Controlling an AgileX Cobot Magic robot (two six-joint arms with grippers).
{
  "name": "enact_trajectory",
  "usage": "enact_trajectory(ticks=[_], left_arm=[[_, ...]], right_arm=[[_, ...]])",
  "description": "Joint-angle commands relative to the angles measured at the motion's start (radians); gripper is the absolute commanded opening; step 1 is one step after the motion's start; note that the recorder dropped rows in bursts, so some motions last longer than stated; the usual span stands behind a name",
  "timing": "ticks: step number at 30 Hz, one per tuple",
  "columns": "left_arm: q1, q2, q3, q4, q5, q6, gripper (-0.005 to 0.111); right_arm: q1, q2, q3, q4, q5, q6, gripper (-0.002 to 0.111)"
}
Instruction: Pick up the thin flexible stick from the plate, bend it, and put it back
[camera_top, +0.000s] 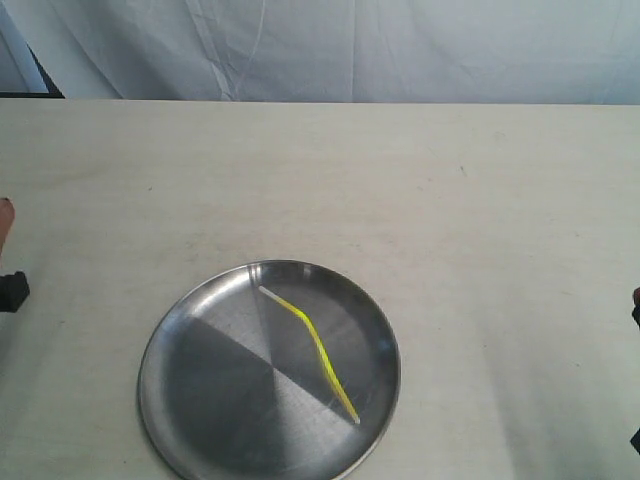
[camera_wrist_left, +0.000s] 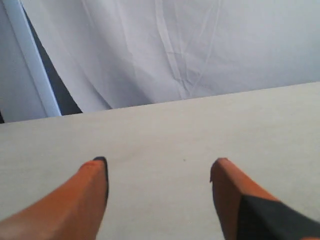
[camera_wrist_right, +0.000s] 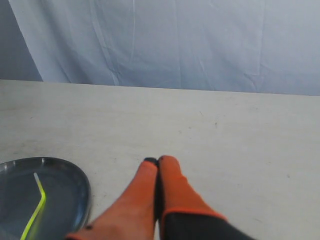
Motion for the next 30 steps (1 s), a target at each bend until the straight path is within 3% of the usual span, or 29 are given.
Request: enact_trajectory(ticks=[1, 7, 10, 15, 19, 26, 30], left_arm=[[0.001, -0.004, 0.034, 0.069, 0.019, -0.1, 0.058], [0.001, -0.004, 0.036, -0.128, 0.028, 0.137, 0.058], [0.001, -0.004, 0.036, -0.222, -0.01, 0.159, 0.058], [0.003, -0.074, 0.036, -0.228, -0.008, 0.164, 0.058], [0.052, -0.177, 0.036, -0.226, 0.054, 0.179, 0.058], [0.196, -0.429, 0.036, -0.224, 0.277, 0.262, 0.058], [0.21, -0.471, 0.036, -0.224, 0.323, 0.301, 0.058]], right_arm=[[-0.005, -0.006, 0.002, 0.003, -0.002, -0.003, 0.0], [-0.005, -0.006, 0.002, 0.003, -0.002, -0.003, 0.0], [-0.005, -0.006, 0.002, 0.003, -0.002, -0.003, 0.0], [-0.005, -0.006, 0.002, 0.003, -0.002, -0.003, 0.0], [-0.005, -0.006, 0.002, 0.003, -0.002, -0.003, 0.0], [-0.005, -0.006, 0.002, 0.003, -0.002, -0.003, 0.0], [-0.005, -0.006, 0.002, 0.01, -0.002, -0.003, 0.0]])
